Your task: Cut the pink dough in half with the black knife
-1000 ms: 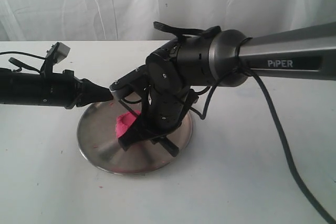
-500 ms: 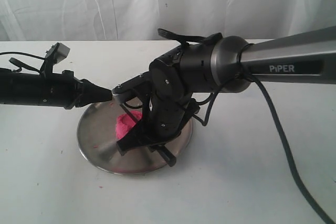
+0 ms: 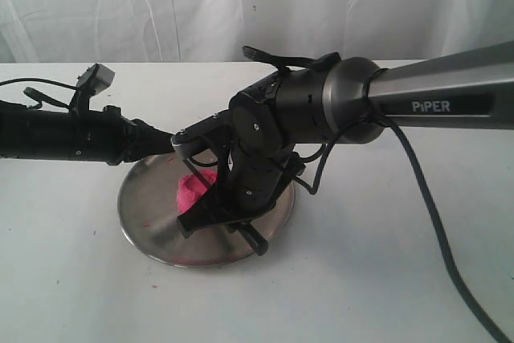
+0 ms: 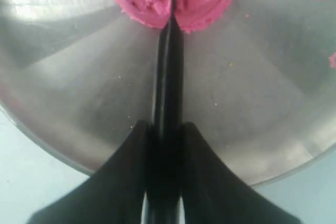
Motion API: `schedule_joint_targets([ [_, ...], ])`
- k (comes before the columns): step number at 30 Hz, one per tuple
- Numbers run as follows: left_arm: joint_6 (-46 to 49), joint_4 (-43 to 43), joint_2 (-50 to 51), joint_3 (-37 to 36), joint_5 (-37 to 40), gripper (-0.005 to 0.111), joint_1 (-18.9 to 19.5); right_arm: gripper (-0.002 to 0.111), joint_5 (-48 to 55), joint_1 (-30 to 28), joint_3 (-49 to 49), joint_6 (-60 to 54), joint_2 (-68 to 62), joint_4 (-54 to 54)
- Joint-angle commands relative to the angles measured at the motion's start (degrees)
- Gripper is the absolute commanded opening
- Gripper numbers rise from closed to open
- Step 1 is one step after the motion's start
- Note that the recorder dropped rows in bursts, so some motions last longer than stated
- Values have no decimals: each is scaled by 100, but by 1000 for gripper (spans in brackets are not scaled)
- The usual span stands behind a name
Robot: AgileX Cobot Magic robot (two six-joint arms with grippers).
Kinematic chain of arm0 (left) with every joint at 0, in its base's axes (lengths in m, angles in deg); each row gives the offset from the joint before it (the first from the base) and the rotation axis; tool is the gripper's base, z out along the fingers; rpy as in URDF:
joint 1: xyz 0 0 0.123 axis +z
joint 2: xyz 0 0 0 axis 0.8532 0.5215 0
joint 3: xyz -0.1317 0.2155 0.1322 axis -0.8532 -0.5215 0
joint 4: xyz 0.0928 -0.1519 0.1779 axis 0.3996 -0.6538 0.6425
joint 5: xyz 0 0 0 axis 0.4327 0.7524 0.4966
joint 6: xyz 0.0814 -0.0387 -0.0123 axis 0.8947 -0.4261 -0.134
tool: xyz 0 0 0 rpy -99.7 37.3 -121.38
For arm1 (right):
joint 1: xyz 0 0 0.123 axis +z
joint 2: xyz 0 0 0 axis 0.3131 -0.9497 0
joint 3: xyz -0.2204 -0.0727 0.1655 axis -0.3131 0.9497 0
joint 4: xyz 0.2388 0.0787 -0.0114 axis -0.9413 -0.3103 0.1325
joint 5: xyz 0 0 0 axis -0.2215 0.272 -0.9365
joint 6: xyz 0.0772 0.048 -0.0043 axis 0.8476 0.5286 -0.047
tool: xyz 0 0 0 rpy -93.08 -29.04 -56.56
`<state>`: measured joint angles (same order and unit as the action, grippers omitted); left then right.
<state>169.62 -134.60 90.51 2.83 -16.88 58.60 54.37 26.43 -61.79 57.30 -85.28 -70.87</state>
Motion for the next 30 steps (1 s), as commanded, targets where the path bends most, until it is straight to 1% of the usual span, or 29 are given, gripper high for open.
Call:
schedule_joint_targets([
  [1, 149, -86, 42, 7, -140, 0, -193, 0, -57, -22, 32, -31, 57, 0],
  [4, 149, -98, 42, 7, -476, 0, -241, 0, -57, -22, 32, -31, 57, 0],
  [6, 165, -98, 78, 33, -557, 0, -241, 0, -57, -22, 32, -31, 57, 0],
  [12, 143, -114, 318, 178, -365, 0, -241, 0, -34, -22, 32, -31, 57, 0],
  [19, 231, -287, 322, 178, -375, 0, -241, 0, -34, -22, 32, -31, 57, 0],
  [24, 291, -416, 322, 178, -215, 0, -241, 0, -34, -22, 32, -31, 57, 0],
  [30, 412, -448, 322, 178, -286, 0, -241, 0, -34, -22, 32, -31, 57, 0],
])
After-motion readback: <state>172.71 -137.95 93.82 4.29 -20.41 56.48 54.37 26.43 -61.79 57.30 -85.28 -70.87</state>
